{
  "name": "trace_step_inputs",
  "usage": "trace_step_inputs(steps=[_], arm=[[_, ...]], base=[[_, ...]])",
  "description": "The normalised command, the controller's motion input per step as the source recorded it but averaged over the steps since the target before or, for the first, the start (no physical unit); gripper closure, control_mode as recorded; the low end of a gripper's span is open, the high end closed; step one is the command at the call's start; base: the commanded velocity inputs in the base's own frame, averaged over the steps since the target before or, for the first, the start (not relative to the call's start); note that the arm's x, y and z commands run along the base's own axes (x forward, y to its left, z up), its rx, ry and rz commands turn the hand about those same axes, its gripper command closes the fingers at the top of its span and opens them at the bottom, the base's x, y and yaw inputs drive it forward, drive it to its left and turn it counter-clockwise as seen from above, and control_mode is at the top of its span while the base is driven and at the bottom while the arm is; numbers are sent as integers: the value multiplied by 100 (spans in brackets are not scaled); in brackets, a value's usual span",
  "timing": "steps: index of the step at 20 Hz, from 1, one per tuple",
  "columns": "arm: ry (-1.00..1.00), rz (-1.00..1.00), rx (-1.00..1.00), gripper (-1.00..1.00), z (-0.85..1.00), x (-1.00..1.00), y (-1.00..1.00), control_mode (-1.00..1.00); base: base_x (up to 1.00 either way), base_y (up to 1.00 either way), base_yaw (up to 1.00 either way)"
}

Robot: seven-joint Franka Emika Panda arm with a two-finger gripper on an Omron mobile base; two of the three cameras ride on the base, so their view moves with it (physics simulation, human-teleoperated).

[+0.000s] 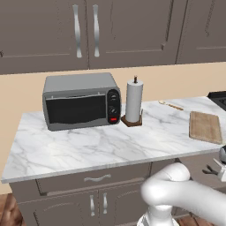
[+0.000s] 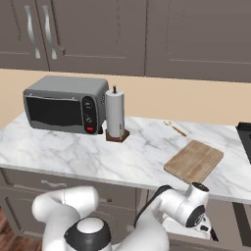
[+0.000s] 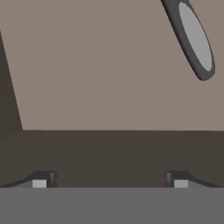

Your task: Open the drawer on the right and place the cutting tools on the cutting board.

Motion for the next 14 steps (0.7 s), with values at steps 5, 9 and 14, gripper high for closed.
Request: trace_step_inputs(steps=[5,9,14], arm=[[-9,0,0,-100,0,-96,-19,-100],[-10,0,0,-100,0,-100,-15,-100],[-10,0,0,-100,0,-99,-2,-100]], base=[[0,0,0],[0,0,0],[0,0,0]])
